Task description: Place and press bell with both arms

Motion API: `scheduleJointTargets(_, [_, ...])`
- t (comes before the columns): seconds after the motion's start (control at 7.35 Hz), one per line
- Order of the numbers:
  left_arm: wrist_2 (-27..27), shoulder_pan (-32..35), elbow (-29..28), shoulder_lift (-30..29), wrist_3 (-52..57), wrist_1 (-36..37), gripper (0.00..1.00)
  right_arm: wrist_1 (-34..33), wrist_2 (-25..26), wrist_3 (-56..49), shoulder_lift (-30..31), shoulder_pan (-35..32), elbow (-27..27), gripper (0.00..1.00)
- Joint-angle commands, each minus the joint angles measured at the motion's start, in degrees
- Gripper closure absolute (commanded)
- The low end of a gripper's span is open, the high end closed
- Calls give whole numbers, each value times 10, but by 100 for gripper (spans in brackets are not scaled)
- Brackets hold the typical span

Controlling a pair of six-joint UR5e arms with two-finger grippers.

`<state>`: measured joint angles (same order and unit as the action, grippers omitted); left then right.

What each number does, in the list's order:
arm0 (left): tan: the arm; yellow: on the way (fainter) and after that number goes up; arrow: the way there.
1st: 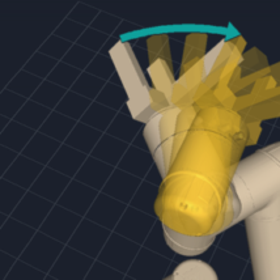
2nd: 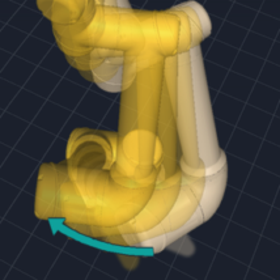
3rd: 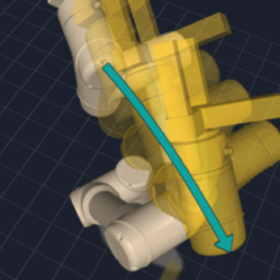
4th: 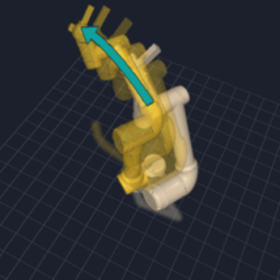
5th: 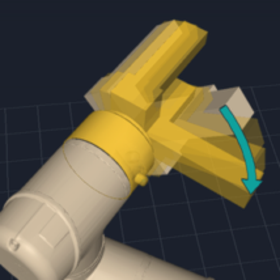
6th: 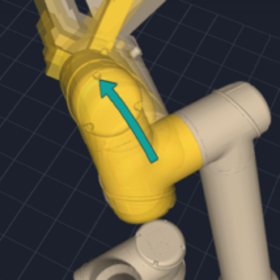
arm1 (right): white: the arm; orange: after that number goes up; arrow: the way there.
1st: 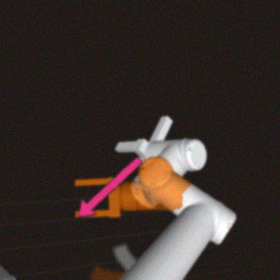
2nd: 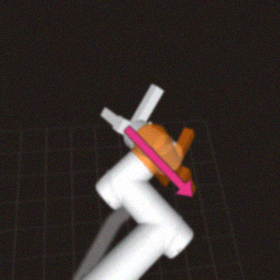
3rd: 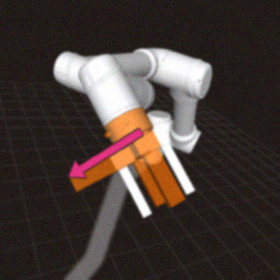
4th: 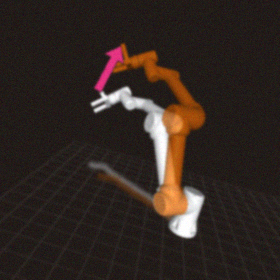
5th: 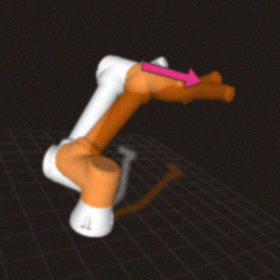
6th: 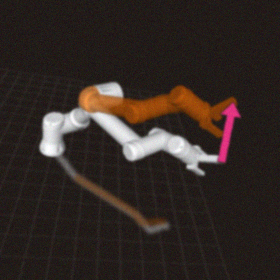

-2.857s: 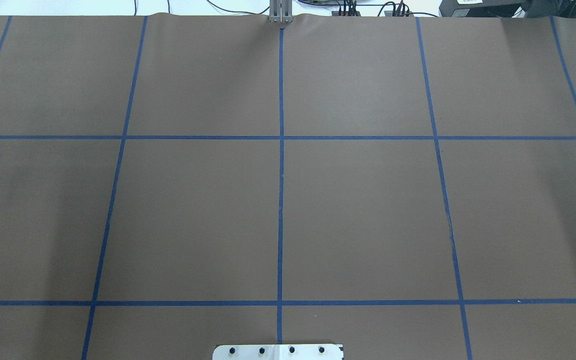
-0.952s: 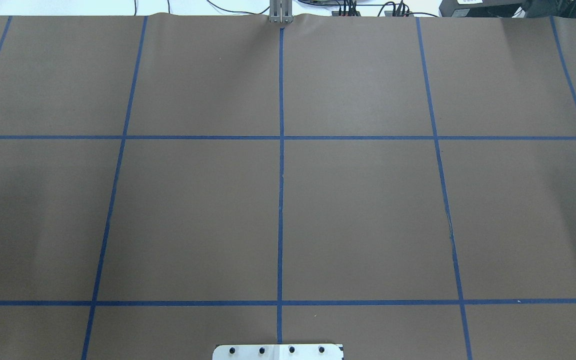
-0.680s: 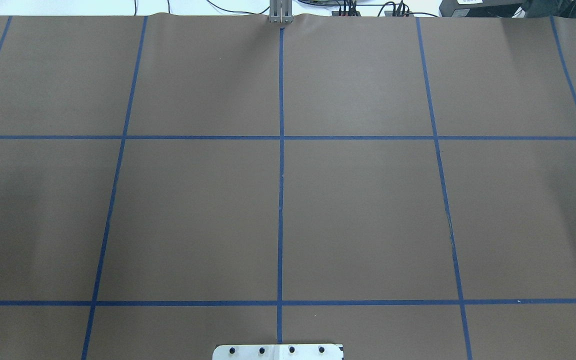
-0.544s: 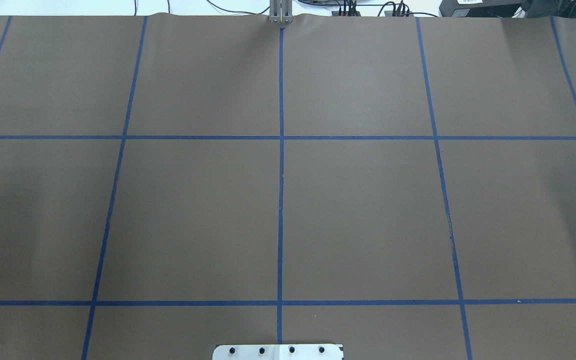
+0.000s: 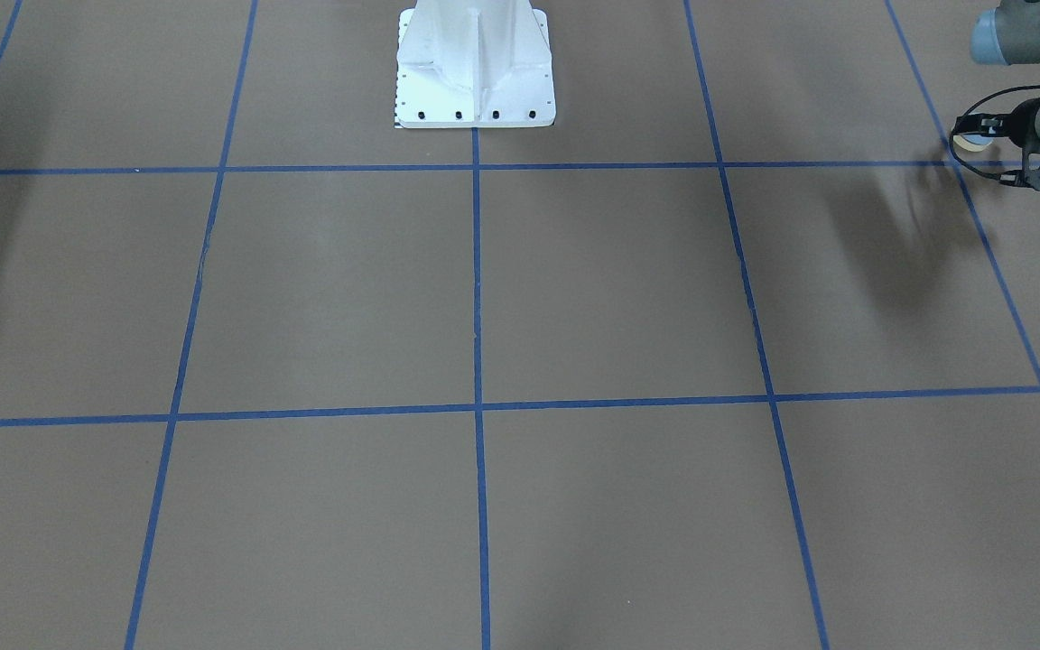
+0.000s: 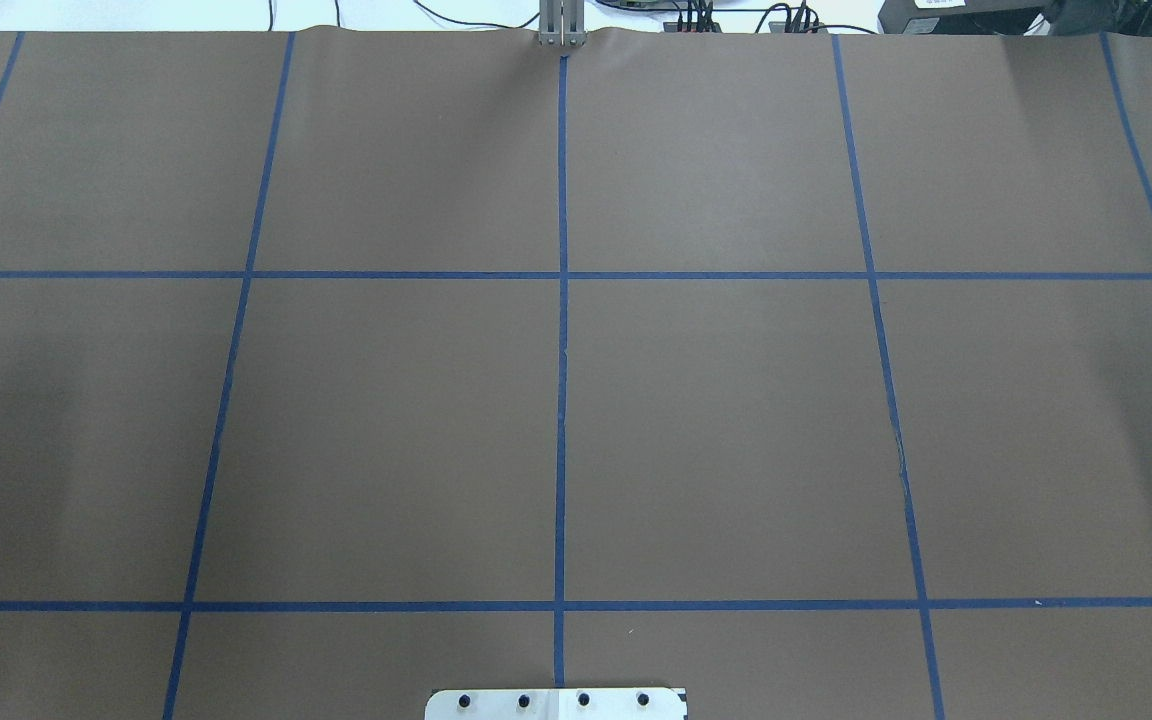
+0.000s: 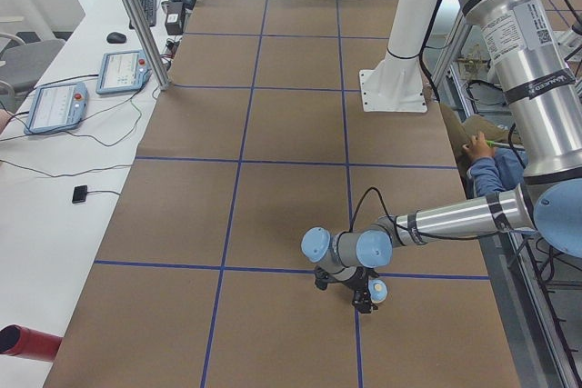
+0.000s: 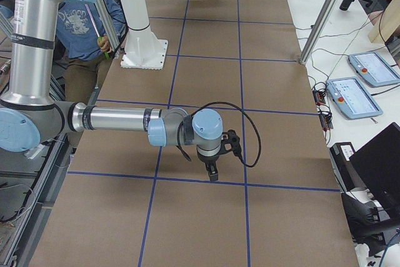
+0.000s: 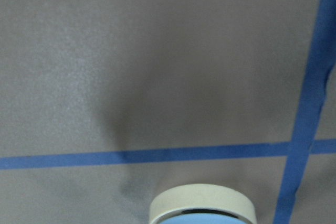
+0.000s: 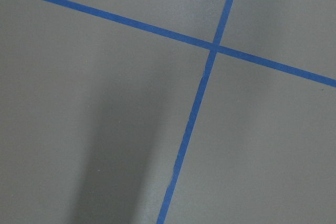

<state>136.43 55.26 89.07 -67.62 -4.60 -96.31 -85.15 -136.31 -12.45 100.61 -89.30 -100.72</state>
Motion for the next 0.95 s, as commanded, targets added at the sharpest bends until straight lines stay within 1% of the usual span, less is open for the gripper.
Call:
scheduleJointTargets(0.0, [1, 0, 0, -8, -16, -8, 1, 0, -1, 1, 0, 0, 1, 0])
scheduleJointTargets(0.27, [1, -2, 0, -9, -31, -12, 2, 1, -3, 1, 0, 0, 0, 0])
scheduleJointTargets(0.54, [2, -4, -1, -8, -30, -11, 5, 1, -3, 1, 0, 0, 0, 0])
scheduleJointTargets(0.82, [2, -15, -1, -7, -31, -10, 5, 1, -11, 1, 0, 1, 0, 0])
